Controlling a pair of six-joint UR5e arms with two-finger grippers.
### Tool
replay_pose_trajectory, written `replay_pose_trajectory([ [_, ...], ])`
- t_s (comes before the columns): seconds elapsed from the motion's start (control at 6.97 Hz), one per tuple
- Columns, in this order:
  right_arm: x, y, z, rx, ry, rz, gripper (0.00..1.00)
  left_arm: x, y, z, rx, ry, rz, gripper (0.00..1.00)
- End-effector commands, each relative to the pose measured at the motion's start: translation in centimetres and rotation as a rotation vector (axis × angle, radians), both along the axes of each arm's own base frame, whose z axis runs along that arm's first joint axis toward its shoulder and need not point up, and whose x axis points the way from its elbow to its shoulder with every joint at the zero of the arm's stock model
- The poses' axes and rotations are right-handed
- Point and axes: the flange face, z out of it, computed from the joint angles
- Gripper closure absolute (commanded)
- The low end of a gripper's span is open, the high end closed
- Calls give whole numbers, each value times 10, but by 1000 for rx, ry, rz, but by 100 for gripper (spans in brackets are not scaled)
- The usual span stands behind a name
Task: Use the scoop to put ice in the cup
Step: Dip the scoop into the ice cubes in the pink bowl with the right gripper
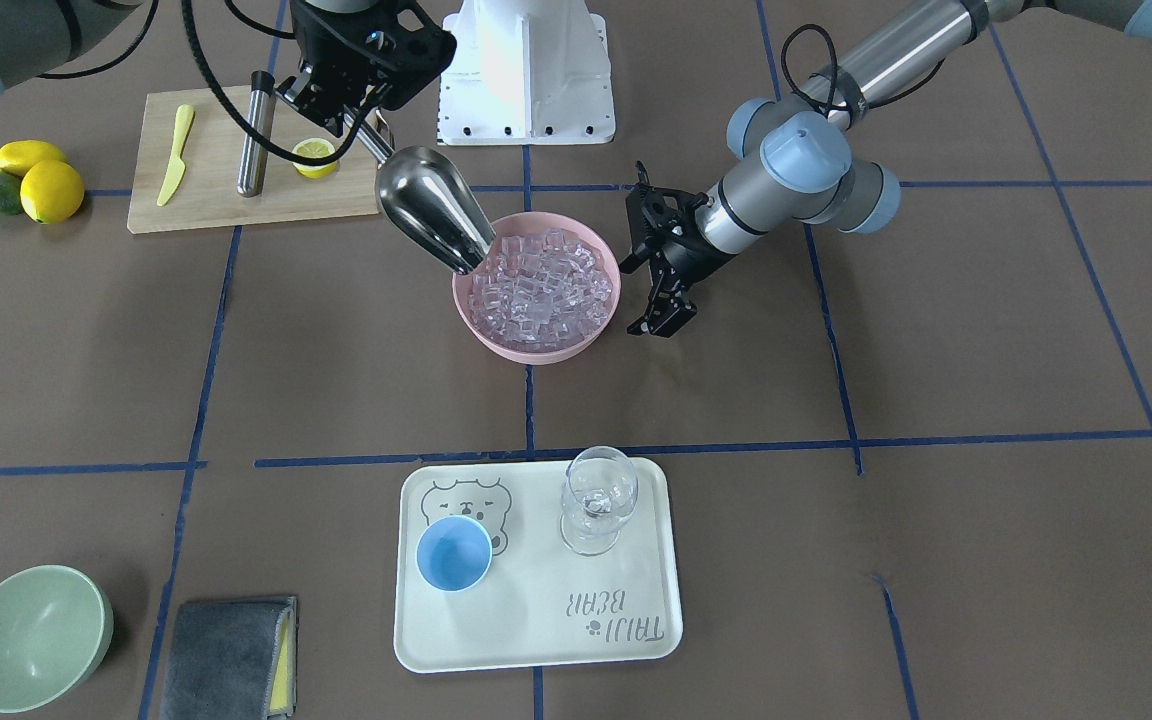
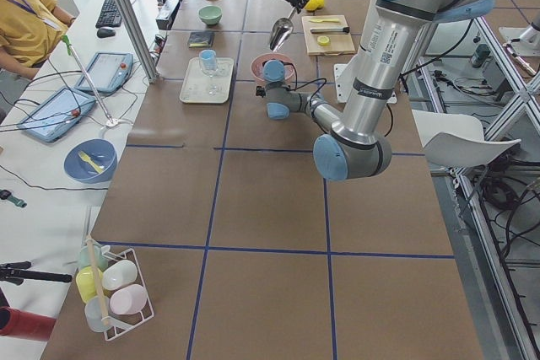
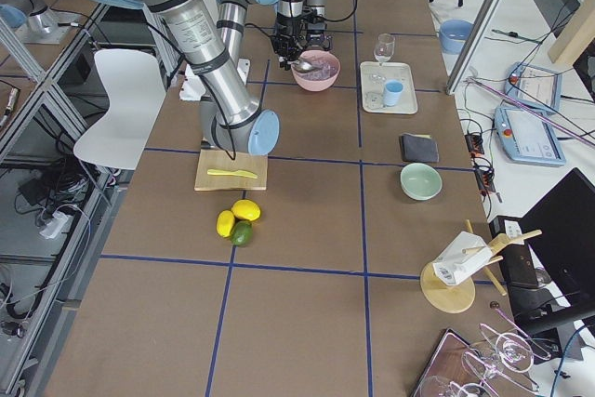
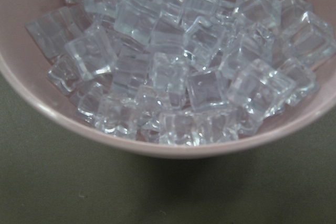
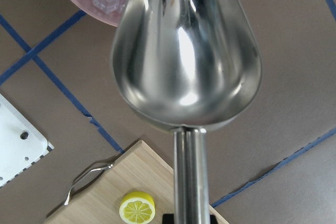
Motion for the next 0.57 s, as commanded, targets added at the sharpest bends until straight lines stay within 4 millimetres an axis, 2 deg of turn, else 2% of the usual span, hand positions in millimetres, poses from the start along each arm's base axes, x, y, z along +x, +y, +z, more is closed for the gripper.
replay_pose_trajectory([
  [0.0,-24,-15,-37,-34,107,-81,100,0,0,-1,2,3,0,0],
  [0.29,-52,-32,-32,-68,190,-87,100,0,0,-3,2,5,0,0],
  [0.43,-57,-35,-28,-75,209,-98,100,0,0,-3,2,5,0,0],
])
